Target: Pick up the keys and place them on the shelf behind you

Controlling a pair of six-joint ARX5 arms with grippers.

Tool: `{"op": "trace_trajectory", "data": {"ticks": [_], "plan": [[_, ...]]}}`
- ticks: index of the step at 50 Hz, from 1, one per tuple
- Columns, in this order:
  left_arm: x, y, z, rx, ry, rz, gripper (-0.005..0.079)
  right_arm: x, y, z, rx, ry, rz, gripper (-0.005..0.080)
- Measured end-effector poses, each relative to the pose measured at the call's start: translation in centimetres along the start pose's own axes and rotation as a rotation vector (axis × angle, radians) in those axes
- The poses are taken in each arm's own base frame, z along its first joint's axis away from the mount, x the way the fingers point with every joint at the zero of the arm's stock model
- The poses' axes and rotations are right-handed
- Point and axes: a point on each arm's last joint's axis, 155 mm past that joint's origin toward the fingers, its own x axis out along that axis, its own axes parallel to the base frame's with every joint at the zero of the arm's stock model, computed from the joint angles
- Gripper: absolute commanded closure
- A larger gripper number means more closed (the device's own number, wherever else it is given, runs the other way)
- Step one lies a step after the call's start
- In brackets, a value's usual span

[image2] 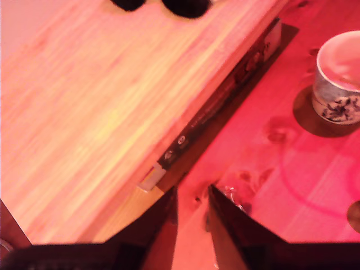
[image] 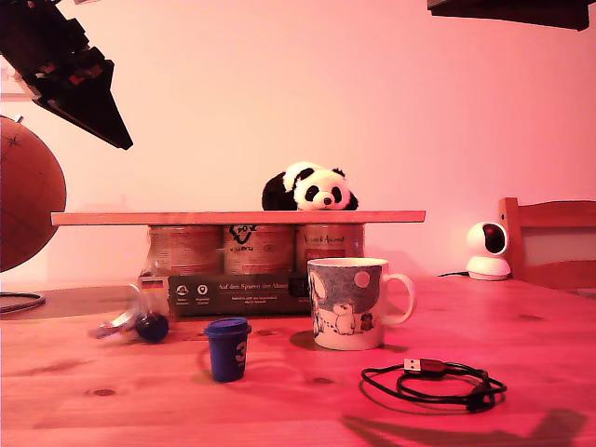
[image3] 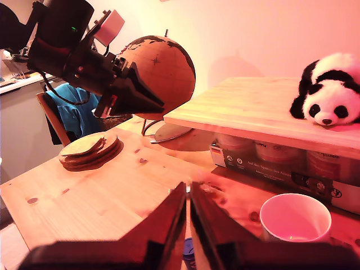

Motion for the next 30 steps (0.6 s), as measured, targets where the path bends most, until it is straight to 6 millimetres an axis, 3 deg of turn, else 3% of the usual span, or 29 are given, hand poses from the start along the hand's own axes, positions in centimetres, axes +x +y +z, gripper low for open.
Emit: {"op": "trace_trajectory", "data": {"ticks": [9, 23, 30], "plan": [[0.0, -0.1, -0.2, -0.003, 0.009, -0.005, 0.06, 0.0, 0.0, 0.0, 0.0, 0.0, 0.0, 0.0764], [-0.1, -1.8, -2.2, -0.032, 0.086, -0.077, 0.0599, 0.0, 0.0, 0.0, 0.0, 0.0, 0.0, 0.0764], [1.4, -3.2, -3.4, -0.135, 0.13, -0.147, 0.0593, 0.0, 0.0, 0.0, 0.0, 0.0, 0.0, 0.0764]]}}
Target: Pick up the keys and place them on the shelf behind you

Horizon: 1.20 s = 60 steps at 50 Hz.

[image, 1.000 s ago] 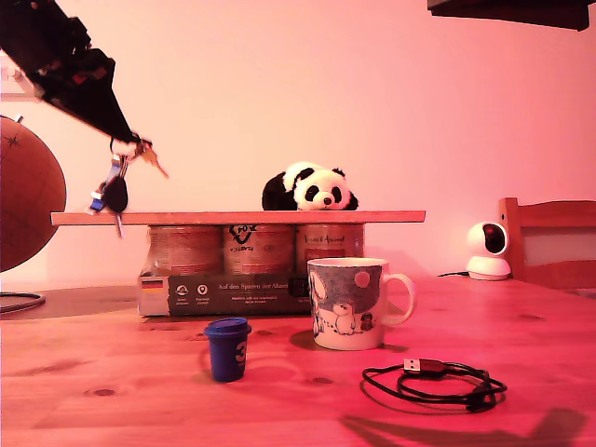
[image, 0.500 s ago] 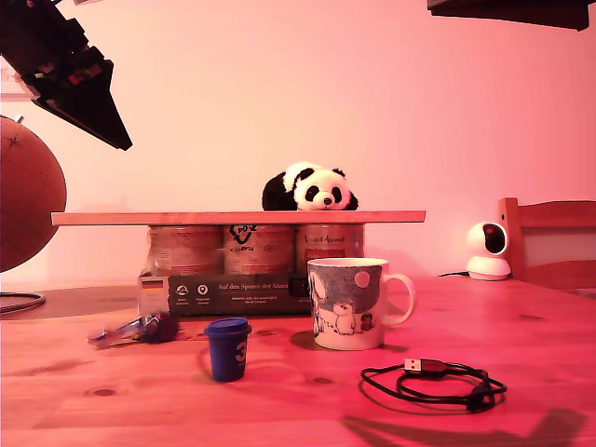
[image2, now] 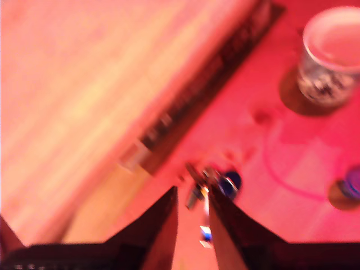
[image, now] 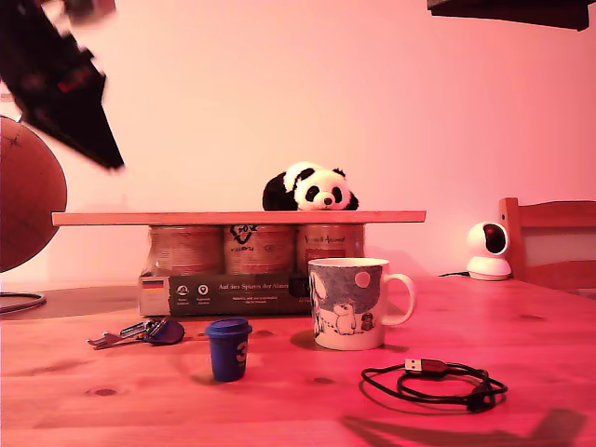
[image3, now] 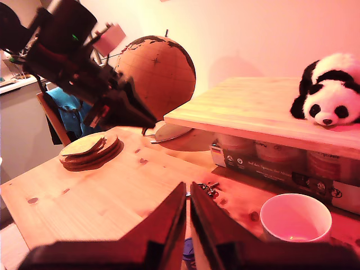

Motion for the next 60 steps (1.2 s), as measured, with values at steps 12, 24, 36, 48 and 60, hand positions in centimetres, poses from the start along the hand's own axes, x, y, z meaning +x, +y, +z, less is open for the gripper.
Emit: {"op": "trace_trajectory", "data": {"ticks": [12, 24, 36, 48, 60], "plan": [[6.0, -1.1, -2.7, -0.23, 0.124, -0.078, 0.0386, 0.0, 0.0, 0.0, 0.0, 0.001, 0.0, 0.0764], [8.2, 0.0, -2.5, -0.384, 0.121, 0.004, 0.0364, 0.0, 0.0, 0.0, 0.0, 0.001, 0.0, 0.0764], [10.6, 0.5, -4.6, -0.428, 0.199, 0.11, 0.0305, 0.0, 0.0, 0.0, 0.0, 0.001, 0.0, 0.0764], [11.2, 0.6, -4.5, -0.486, 0.193, 0.16, 0.0295, -0.1, 0.8, -2.3, 0.049, 0.093, 0.043, 0.0764], [11.3, 1.1, -4.0, -0.523, 0.167, 0.195, 0.0297, -0.8, 1.6, -6.6, 0.107, 0.268, 0.053, 0.0764]]}}
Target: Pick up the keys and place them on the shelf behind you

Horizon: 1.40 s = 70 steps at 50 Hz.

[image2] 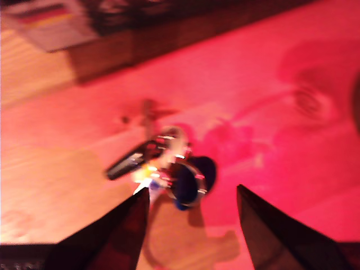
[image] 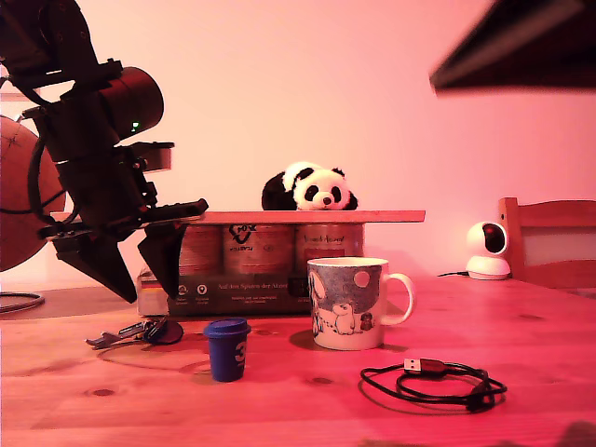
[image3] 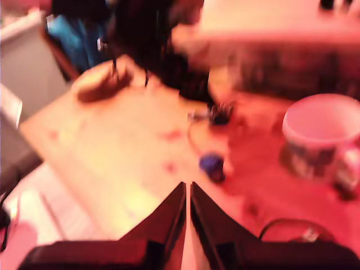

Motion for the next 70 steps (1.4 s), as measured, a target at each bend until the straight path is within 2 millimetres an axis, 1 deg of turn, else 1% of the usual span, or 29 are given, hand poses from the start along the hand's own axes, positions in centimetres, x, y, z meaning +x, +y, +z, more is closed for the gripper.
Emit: {"op": "trace_trajectory", "data": {"ticks": [6, 12, 16, 20, 27, 32, 36, 38, 41, 48, 51, 70], "plan": [[0.3, -0.8, 0.4, -0.004, -0.021, -0.007, 0.0298, 0.0, 0.1, 0.0, -0.002, -0.001, 0.004, 0.0764], [1.7, -2.0, -0.4, 0.012, 0.01, -0.011, 0.0302, 0.0, 0.3, 0.0, -0.004, -0.001, 0.009, 0.0764], [2.8, -1.8, -1.3, 0.023, 0.039, 0.02, 0.0321, 0.0, 0.3, 0.0, -0.004, -0.001, 0.009, 0.0764], [3.3, -1.4, -1.9, 0.034, 0.056, 0.057, 0.0333, 0.0, 0.3, 0.0, -0.003, 0.0, 0.011, 0.0764], [3.2, -0.4, -2.2, 0.034, 0.069, 0.101, 0.0333, 0.0, 0.4, 0.0, -0.004, 0.0, 0.013, 0.0764], [3.2, -0.3, -2.3, 0.037, 0.071, 0.105, 0.0335, 0.0, 0.4, 0.0, -0.004, 0.001, 0.015, 0.0764], [3.1, -0.1, -2.1, 0.038, 0.07, 0.111, 0.0376, 0.0, 0.4, 0.0, -0.005, 0.001, 0.015, 0.0764], [3.1, -0.1, -1.9, 0.038, 0.066, 0.11, 0.0411, 0.0, 0.4, 0.0, -0.005, 0.001, 0.015, 0.0764], [2.9, -0.2, -1.2, 0.038, 0.05, 0.11, 0.0443, 0.0, 0.4, 0.0, -0.005, 0.001, 0.015, 0.0764], [2.5, -0.7, 0.8, 0.053, -0.003, 0.097, 0.0444, 0.0, 0.4, 0.0, -0.005, 0.001, 0.015, 0.0764], [2.4, -0.8, 1.2, 0.056, -0.016, 0.094, 0.0444, 0.0, 0.4, 0.0, -0.005, 0.001, 0.015, 0.0764], [2.4, -0.2, 0.5, 0.049, 0.018, 0.107, 0.0436, 0.0, 0.4, 0.0, -0.005, 0.001, 0.015, 0.0764]]}}
